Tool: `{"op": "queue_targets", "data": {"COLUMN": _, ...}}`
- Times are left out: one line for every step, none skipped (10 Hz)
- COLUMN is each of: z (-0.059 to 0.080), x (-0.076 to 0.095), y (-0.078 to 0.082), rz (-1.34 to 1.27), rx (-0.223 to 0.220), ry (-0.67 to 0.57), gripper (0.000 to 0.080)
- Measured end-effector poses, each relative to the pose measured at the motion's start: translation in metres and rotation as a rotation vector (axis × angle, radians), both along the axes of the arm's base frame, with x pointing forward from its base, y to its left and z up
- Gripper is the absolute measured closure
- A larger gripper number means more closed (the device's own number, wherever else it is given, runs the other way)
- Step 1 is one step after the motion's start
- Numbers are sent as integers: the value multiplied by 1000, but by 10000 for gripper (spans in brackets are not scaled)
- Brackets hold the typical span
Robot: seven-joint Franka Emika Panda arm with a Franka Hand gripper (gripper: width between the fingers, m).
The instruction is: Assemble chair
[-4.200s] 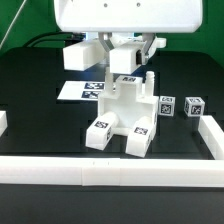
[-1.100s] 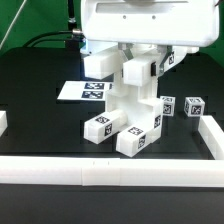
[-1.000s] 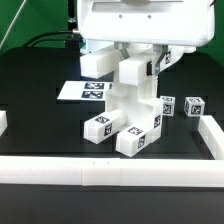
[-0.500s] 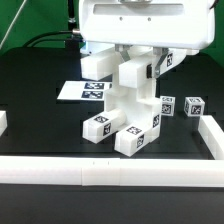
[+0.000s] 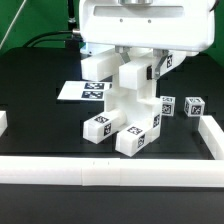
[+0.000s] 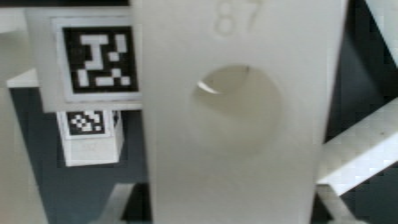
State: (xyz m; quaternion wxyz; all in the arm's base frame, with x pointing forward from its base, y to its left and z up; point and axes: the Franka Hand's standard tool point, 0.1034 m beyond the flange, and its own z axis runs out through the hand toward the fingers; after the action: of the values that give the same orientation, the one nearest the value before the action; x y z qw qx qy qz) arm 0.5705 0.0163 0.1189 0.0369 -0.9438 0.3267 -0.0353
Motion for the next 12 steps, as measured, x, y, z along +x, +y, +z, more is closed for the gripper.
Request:
{"op": "queue_targets", "data": {"z": 5, "x": 1, "y": -1, "rz": 1, "rx": 0, "ry": -8, "gripper": 515}}
{"op": "queue_targets", "data": {"z": 6, "x": 2, "y": 0, "rz": 1, "rx": 0, "ry": -13, "gripper": 515}}
{"op": "queue_targets", "data": {"z": 2, "x": 1, "y": 3, "rz": 7, "rx": -3, "ry": -10, "gripper": 515}}
{"op": "queue_targets", "data": {"z": -3, "x": 0, "y": 4, "rz": 11, "rx": -6, "ry": -9, "gripper": 515}}
{"op": "queue_targets", "data": {"z": -3, "x": 0, "y": 4, "rz": 10, "rx": -6, "ry": -9, "gripper": 515}}
{"op": "queue_targets", "data": {"z": -3, "x": 0, "y": 4, "rz": 10, "rx": -6, "ry": -8, "gripper": 515}}
{"op": "queue_targets", "data": {"z": -4, "x": 0, "y": 4, "rz": 11, "rx": -6, "ry": -6, "gripper": 515}}
{"op": "queue_targets", "data": {"z": -5, "x": 0, "y": 4, "rz": 11, "rx": -7, "ry": -5, "gripper": 515}}
{"op": "queue_targets", "data": {"z": -7, "x": -1, "y": 3, "rz": 13, "rx": -9, "ry": -6, "gripper": 515}}
{"op": "queue_targets", "data": {"z": -13, "x": -1, "y": 2, "rz": 17, "rx": -15, "ry": -5, "gripper": 515}}
{"op": "queue_targets", "data": {"z": -18, "x": -1, "y": 2, "rz": 20, "rx": -21, "ry": -7, "gripper": 515}}
{"op": "queue_targets", "data": {"z": -23, "x": -2, "y": 2, "rz": 24, "rx": -24, "ry": -6, "gripper": 515}}
